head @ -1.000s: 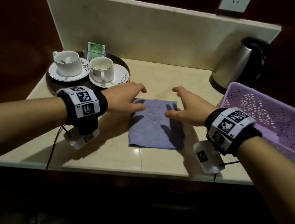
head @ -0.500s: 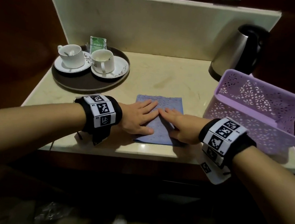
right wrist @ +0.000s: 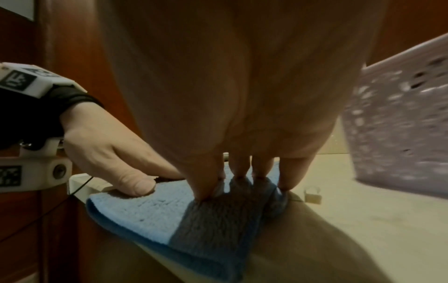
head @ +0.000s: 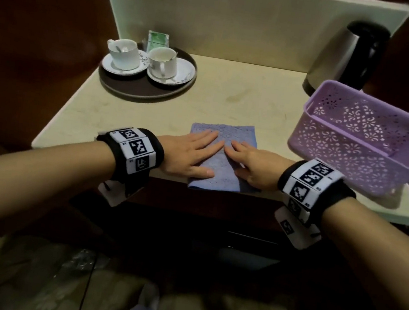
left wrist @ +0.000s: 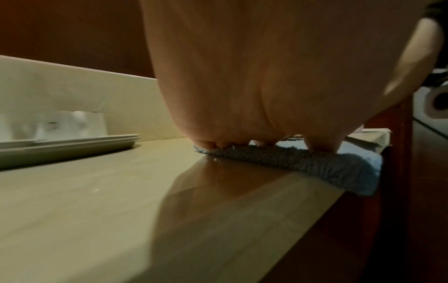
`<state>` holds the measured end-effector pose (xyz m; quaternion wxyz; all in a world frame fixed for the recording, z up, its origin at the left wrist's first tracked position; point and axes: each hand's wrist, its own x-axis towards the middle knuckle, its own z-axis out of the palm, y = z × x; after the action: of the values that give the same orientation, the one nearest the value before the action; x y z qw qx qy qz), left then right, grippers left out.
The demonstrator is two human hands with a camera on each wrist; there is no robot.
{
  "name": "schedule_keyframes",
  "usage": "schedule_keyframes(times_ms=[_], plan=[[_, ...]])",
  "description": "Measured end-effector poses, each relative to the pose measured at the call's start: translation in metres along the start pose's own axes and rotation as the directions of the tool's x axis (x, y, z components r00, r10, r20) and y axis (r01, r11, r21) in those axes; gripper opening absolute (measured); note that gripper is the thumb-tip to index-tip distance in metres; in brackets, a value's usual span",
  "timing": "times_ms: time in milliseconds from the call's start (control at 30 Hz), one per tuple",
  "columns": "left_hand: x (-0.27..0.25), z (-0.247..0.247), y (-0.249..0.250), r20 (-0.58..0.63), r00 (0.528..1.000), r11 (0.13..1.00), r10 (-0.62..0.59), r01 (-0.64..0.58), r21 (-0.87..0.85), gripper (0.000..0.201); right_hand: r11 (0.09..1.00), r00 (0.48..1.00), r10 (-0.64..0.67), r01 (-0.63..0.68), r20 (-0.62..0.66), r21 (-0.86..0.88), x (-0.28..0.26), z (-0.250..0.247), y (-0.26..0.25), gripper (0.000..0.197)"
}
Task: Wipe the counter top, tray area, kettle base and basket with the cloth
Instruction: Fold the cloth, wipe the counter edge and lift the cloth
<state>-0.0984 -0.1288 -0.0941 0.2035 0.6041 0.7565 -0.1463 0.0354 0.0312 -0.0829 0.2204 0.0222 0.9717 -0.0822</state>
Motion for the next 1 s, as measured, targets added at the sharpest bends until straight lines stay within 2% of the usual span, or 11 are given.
schedule_keyframes(times_ms=[167,267,367,433,533,633,733,800,900,1000], plan=[[-0.041,0.016,-0.058,0.042,0.989,0.988,-0.142,0.144,-0.047,0.084,0.997,0.998,-0.063,0.062,-0.022,-0.041,0.066,-0.014,-0.054,0.059],[-0.072,0.026,-0.094,0.114,0.971,0.973,-0.211,0.221,-0.074,0.094,0.993,0.994,-0.102,0.099,-0.036,-0.056,0.103,-0.017,-0.096,0.059],[-0.100,0.036,-0.124,0.183,0.945,0.955,-0.270,0.288,-0.075,0.086,0.985,0.987,-0.158,0.156,-0.025,-0.070,0.126,-0.025,-0.128,0.058],[-0.109,0.038,-0.133,0.203,0.936,0.950,-0.288,0.307,-0.065,0.087,0.980,0.983,-0.183,0.182,-0.007,-0.077,0.134,-0.032,-0.137,0.058],[-0.116,0.041,-0.145,0.218,0.925,0.947,-0.311,0.322,-0.016,0.100,0.976,0.981,-0.195,0.196,0.017,-0.094,0.141,-0.041,-0.148,0.060],[-0.124,0.045,-0.152,0.221,0.901,0.923,-0.373,0.385,-0.008,0.087,0.970,0.975,-0.220,0.220,0.013,-0.104,0.150,-0.043,-0.163,0.059],[-0.135,0.045,-0.157,0.247,0.848,0.871,-0.470,0.491,-0.029,0.081,0.958,0.962,-0.273,0.272,0.000,-0.094,0.165,-0.044,-0.184,0.056],[-0.139,0.051,-0.161,0.209,0.841,0.849,-0.498,0.523,-0.082,0.076,0.951,0.955,-0.298,0.297,-0.001,-0.088,0.172,-0.045,-0.197,0.055],[-0.142,0.066,-0.163,0.057,0.843,0.829,-0.535,0.536,-0.156,0.079,0.949,0.952,-0.307,0.305,-0.015,-0.078,0.177,-0.047,-0.202,0.052],[-0.139,0.074,-0.161,0.013,0.863,0.847,-0.505,0.498,-0.186,0.082,0.956,0.957,-0.289,0.288,-0.011,-0.047,0.168,-0.046,-0.192,0.057]])
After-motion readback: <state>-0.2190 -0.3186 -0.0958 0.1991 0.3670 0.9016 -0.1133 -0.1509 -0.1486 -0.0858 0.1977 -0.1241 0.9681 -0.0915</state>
